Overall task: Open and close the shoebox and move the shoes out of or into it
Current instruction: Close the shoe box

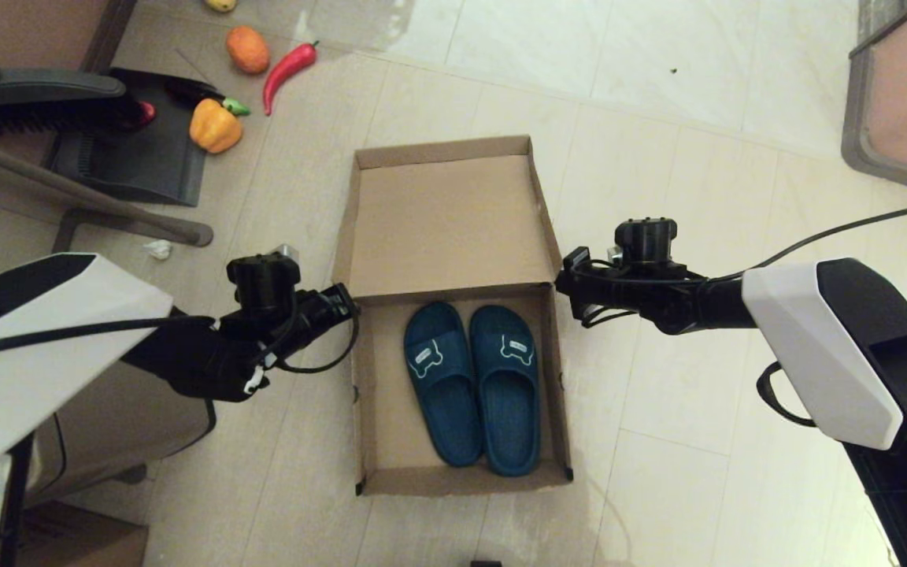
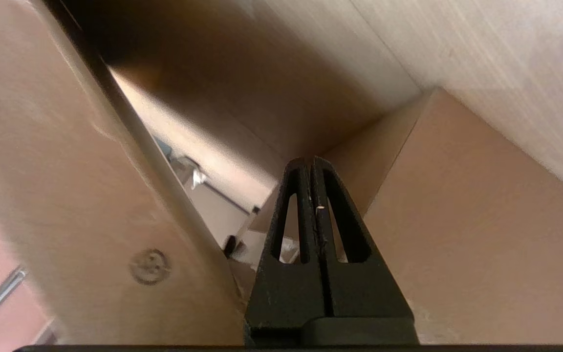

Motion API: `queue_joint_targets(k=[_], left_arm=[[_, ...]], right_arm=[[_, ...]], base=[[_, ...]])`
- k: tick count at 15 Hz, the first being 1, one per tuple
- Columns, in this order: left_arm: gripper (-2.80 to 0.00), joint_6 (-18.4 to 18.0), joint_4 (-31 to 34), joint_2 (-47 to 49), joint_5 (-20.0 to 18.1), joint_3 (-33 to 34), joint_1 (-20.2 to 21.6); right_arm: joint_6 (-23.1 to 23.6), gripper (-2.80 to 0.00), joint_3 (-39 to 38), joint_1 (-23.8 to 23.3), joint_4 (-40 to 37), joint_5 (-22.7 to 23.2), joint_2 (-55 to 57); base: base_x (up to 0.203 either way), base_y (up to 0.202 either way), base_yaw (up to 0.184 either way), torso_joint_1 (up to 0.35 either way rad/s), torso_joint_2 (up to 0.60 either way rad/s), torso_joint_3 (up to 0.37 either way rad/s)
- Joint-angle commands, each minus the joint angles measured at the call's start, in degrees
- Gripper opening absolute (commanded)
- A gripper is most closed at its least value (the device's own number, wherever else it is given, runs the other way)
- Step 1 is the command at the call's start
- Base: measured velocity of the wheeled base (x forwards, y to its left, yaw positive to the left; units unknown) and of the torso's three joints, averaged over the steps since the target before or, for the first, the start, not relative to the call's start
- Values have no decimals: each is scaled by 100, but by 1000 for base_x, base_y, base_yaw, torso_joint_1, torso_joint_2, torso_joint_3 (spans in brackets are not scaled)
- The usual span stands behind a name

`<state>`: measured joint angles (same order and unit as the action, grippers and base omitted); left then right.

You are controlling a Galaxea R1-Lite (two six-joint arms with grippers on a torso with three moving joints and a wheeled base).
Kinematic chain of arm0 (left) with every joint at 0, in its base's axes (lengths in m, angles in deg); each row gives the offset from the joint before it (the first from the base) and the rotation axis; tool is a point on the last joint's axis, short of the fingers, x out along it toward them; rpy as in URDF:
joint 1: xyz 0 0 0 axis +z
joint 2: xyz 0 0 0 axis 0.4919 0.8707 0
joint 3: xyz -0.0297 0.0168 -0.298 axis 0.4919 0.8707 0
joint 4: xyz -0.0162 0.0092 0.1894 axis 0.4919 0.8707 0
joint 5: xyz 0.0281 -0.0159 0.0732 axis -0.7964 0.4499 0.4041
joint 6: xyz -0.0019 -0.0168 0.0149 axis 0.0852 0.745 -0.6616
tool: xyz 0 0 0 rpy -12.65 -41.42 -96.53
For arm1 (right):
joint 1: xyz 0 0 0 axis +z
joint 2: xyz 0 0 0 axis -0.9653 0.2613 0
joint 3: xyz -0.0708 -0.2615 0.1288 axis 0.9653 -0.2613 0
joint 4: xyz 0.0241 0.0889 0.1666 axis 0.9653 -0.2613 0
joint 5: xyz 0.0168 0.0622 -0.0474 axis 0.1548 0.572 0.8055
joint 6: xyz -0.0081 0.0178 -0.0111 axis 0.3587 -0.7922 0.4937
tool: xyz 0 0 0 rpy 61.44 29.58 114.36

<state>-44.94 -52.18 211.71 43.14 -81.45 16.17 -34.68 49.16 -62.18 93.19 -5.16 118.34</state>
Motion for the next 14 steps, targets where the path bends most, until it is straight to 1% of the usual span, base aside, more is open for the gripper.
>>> queue_joint_targets(k=[1,4,7,11,14], left_arm=[[-280,13,-51,5,8,246,-62],[-280,4,-230,-35,26,678,-166],[-280,4,-533,-84,49,1198,-315],[-280,4,-1068,-347,247,2080,-483],[-280,2,-1499,-458,328,2666,-507]], right_arm=[[-38,-280,-23,25,-13,23,10],[-2,-280,-203,28,-261,7,-152],[43,-280,-741,33,-256,-4,-416],[110,-280,-1717,29,-194,-37,-881],[423,-280,-2779,27,79,-40,-1252]], base=[[0,0,0,0,0,0],[0,0,0,0,0,0],[0,0,0,0,0,0],[0,0,0,0,0,0],[0,0,0,0,0,0]])
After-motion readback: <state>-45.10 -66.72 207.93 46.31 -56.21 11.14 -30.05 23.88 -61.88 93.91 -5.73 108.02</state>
